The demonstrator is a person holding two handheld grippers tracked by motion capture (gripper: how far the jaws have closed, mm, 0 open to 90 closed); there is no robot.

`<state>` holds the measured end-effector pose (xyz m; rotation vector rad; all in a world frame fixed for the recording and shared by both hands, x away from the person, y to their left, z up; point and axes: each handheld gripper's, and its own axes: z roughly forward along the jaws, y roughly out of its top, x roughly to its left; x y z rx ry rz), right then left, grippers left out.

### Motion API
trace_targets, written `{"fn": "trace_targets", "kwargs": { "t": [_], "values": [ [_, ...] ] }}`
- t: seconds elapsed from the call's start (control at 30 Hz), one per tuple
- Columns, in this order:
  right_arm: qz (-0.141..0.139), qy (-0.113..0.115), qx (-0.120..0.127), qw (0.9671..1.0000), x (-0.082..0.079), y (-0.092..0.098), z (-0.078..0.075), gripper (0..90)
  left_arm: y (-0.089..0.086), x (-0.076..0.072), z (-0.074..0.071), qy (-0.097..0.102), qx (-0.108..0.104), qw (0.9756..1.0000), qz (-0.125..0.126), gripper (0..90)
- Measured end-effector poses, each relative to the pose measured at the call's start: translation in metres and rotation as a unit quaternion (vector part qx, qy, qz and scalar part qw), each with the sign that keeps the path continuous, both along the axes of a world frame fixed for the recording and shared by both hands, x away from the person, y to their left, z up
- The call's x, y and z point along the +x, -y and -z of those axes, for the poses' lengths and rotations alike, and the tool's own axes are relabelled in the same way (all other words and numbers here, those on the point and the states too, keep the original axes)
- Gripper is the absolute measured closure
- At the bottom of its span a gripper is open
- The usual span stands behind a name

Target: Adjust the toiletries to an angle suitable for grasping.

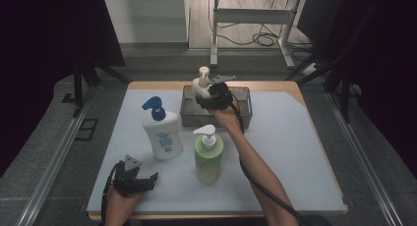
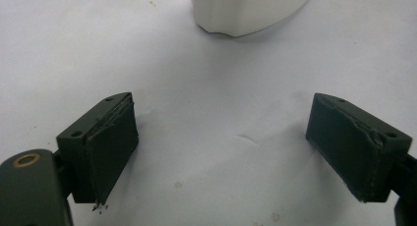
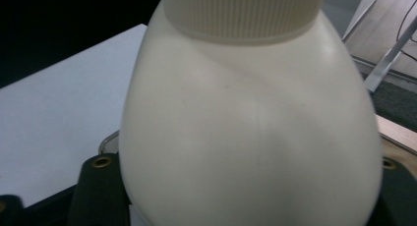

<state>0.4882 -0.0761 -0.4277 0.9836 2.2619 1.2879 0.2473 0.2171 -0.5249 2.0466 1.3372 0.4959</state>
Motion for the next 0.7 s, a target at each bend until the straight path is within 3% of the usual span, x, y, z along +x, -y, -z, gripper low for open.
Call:
{"fn": "trace_targets", "kwargs": {
  "t": [0.2, 0.5, 0.7],
  "values": [
    [0.004, 0.011, -0.007, 0.9999, -0.001, 0.002, -0.003, 19.8, 0.0, 0.0, 0.0, 0.0, 0.0, 1.0, 0.0, 12.0],
    [-0.011, 0.009, -0.013, 0.9998, -0.012, 0.019, -0.007, 20.3, 0.0, 0.0, 0.0, 0.0, 0.0, 1.0, 0.0, 12.0],
    [-0.019, -0.01, -0.017, 0.9996, -0.022, 0.032, -0.007, 27.2, 0.0, 0.0, 0.0, 0.001, 0.0, 1.0, 0.0, 12.0]
  ]
}}
